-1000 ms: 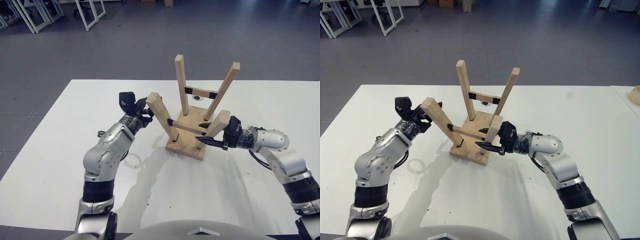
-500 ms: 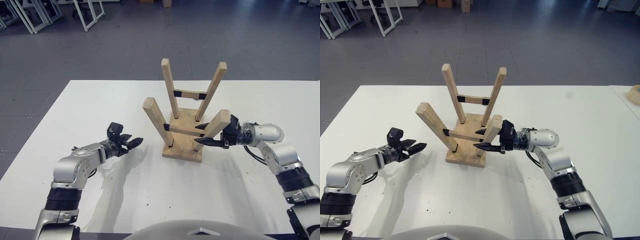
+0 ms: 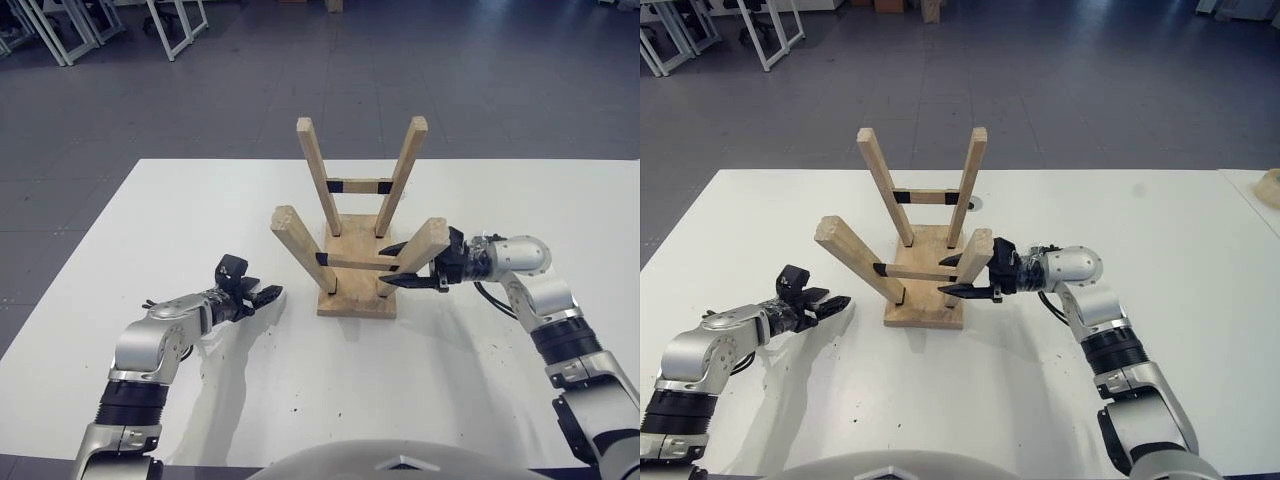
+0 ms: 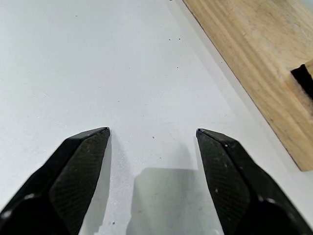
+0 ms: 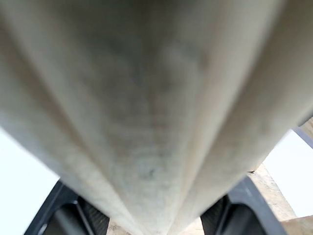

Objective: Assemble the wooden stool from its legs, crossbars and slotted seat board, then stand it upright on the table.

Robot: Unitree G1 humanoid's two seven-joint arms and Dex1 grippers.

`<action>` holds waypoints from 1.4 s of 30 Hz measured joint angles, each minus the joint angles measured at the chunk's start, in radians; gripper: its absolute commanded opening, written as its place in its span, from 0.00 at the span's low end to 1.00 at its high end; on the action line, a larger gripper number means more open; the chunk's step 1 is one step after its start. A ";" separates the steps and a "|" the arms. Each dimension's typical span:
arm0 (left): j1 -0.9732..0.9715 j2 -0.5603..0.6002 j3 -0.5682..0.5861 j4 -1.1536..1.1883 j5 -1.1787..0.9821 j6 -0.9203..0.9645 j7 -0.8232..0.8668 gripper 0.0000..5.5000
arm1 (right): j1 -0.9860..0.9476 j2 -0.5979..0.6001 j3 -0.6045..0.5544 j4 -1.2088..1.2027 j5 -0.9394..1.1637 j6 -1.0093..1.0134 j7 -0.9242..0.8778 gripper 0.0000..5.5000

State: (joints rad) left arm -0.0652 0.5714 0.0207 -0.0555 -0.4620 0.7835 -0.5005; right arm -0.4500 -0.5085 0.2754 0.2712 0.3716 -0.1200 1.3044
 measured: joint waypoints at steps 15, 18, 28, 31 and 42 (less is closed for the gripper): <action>0.018 -0.025 0.006 -0.047 0.047 0.013 0.040 0.59 | 0.094 -0.208 -0.021 0.096 -0.200 -0.062 0.100 0.88; -0.034 -0.074 0.132 -0.103 0.052 0.056 0.201 0.59 | 0.159 -0.228 -0.060 0.087 -0.254 -0.026 -0.046 0.88; -0.546 -0.273 0.369 -0.567 -0.388 0.488 0.489 0.75 | 0.473 0.019 -0.160 -0.276 -0.247 0.332 -0.583 0.89; -0.573 -0.281 0.384 -0.589 -0.466 0.562 0.509 0.75 | 0.482 0.025 -0.155 -0.304 -0.248 0.364 -0.601 0.89; -0.656 -0.357 0.427 -0.536 -0.754 0.448 0.686 0.75 | 0.473 0.044 -0.137 -0.315 -0.250 0.387 -0.628 0.89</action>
State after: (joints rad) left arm -0.7215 0.2142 0.4478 -0.5916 -1.2158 1.2315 0.1850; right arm 0.0230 -0.4643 0.1386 -0.0439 0.1217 0.2670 0.6768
